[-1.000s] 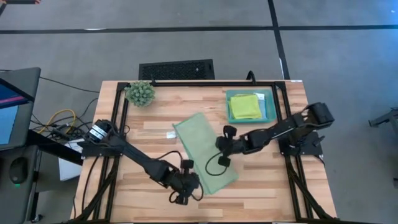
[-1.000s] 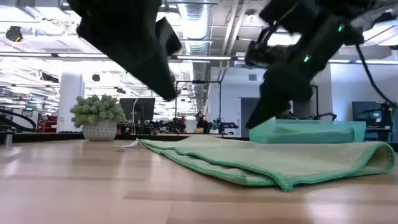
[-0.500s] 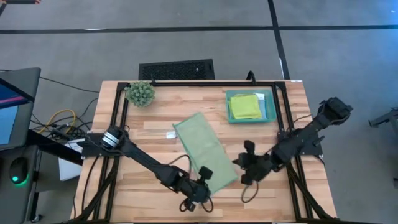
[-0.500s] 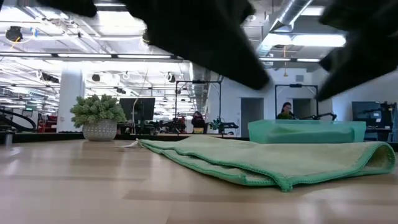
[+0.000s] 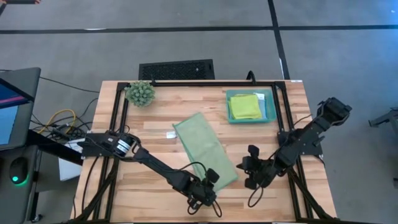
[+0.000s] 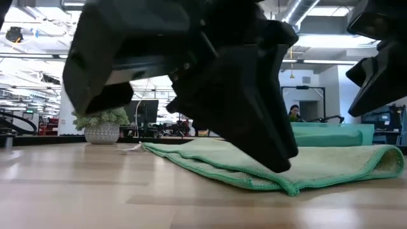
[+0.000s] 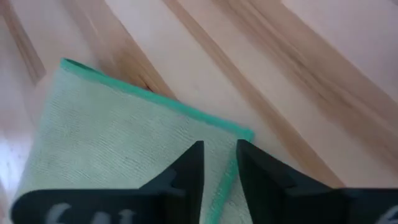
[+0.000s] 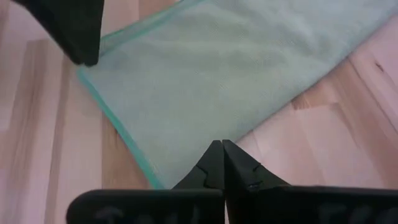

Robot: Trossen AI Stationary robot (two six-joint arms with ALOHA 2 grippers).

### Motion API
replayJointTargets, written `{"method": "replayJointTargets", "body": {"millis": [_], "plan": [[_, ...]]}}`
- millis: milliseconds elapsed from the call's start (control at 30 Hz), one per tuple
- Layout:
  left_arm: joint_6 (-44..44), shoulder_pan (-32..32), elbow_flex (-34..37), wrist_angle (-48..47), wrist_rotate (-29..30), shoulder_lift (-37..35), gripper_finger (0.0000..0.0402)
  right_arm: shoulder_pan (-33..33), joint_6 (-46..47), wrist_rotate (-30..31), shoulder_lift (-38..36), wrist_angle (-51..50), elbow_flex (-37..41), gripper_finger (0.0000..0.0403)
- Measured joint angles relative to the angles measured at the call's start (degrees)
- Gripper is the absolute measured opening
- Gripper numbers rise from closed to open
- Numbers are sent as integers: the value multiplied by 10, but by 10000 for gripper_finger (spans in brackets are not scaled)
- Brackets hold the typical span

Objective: Fold microfiber towels
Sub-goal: Fold the light green microfiber cloth

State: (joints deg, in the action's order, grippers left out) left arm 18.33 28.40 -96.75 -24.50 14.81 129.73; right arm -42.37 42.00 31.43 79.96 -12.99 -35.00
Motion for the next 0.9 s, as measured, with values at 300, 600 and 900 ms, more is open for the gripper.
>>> {"method": "replayJointTargets", "body": {"millis": [300, 600, 900], "plan": [[6, -4, 1, -37, -9, -3, 110, 0, 0, -1, 0, -2, 0, 15], [0, -15, 1, -40, -24, -3, 82, 0, 0, -1, 0, -2, 0, 18], [0, -14, 1, -45, -25, -3, 31, 0, 0, -1, 0, -2, 0, 15]]}}
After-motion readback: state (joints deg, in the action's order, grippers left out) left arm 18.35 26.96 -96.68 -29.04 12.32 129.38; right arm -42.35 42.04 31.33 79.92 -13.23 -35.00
